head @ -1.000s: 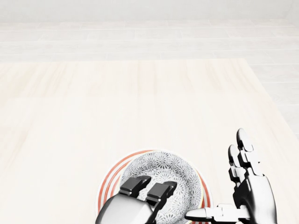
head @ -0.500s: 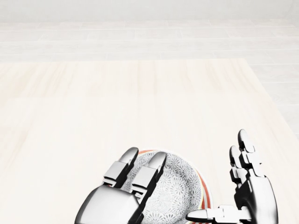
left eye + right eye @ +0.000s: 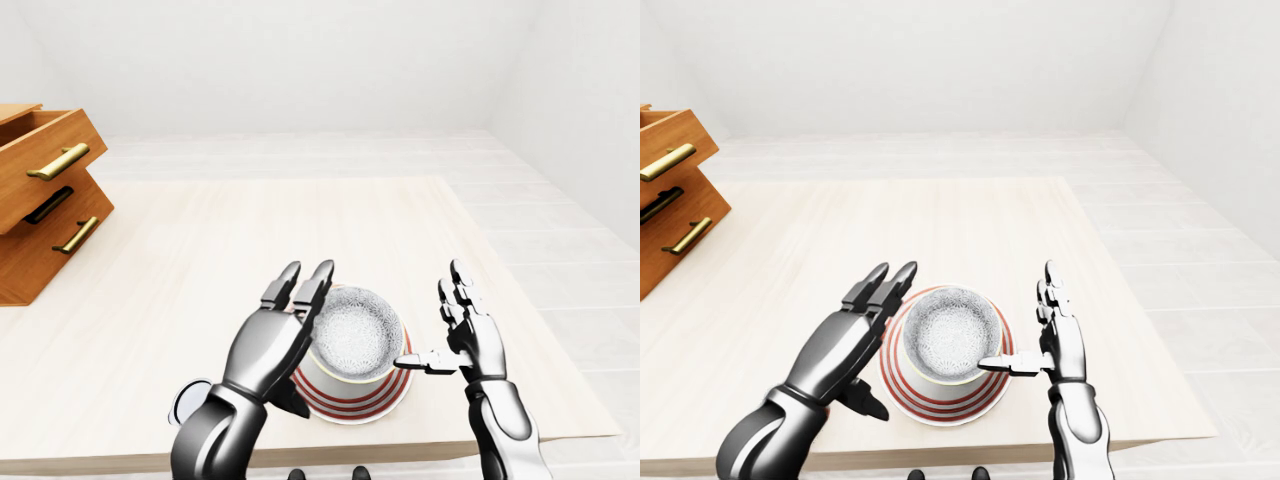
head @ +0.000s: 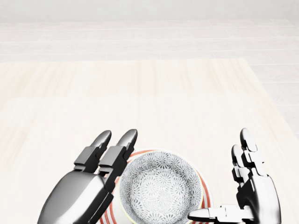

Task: Put the bowl on the plate.

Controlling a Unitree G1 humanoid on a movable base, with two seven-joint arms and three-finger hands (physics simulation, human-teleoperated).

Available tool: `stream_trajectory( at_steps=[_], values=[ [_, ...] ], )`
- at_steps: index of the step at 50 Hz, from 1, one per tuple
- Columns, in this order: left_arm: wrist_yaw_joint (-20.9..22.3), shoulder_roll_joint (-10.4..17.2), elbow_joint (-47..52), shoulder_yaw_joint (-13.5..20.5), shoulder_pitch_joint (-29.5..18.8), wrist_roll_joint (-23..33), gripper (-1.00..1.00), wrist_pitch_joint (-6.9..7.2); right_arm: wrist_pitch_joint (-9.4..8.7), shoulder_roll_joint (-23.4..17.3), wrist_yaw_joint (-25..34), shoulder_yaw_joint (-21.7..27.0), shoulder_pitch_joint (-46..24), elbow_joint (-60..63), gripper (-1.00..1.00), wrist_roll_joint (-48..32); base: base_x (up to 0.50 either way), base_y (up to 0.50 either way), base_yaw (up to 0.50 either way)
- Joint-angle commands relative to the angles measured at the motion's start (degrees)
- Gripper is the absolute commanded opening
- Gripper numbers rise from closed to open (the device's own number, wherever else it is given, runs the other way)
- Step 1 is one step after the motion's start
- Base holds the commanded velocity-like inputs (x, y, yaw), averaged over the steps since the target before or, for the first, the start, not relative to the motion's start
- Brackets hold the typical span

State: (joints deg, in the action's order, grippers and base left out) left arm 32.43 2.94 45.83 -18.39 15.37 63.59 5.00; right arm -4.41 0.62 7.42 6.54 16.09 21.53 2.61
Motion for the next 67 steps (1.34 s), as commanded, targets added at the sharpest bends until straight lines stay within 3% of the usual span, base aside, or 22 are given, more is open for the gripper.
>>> stream_trajectory(
  at_steps=[1,17,22,53,67],
  values=[
    [1.12,-1.05,0.88,6.14,-1.65,-8.28,1.00,0.00,-0.32,0.09,0.38,0.30,0.21,0.51,1.00,-0.05,0.00,0.00,0.00],
    [4.61,-0.94,3.40,14.94,-5.42,-14.21,1.00,0.00,0.44,0.33,1.08,1.06,2.55,1.56,1.00,-0.07,0.00,0.00,0.00],
    [4.13,-1.05,2.98,17.49,-5.47,-16.27,1.00,0.00,-0.57,0.35,1.34,1.96,3.65,3.79,1.00,0.05,0.00,0.00,0.00],
    [6.10,-0.45,4.95,25.93,-6.39,-21.96,1.00,0.00,-0.59,3.36,6.10,9.31,5.00,15.18,1.00,-0.56,0.00,0.00,0.00],
    [7.57,-0.36,6.86,32.19,-5.92,-26.81,1.00,0.00,-0.59,4.42,8.19,11.07,5.08,18.84,1.00,-1.15,0.00,0.00,0.00]
  ],
)
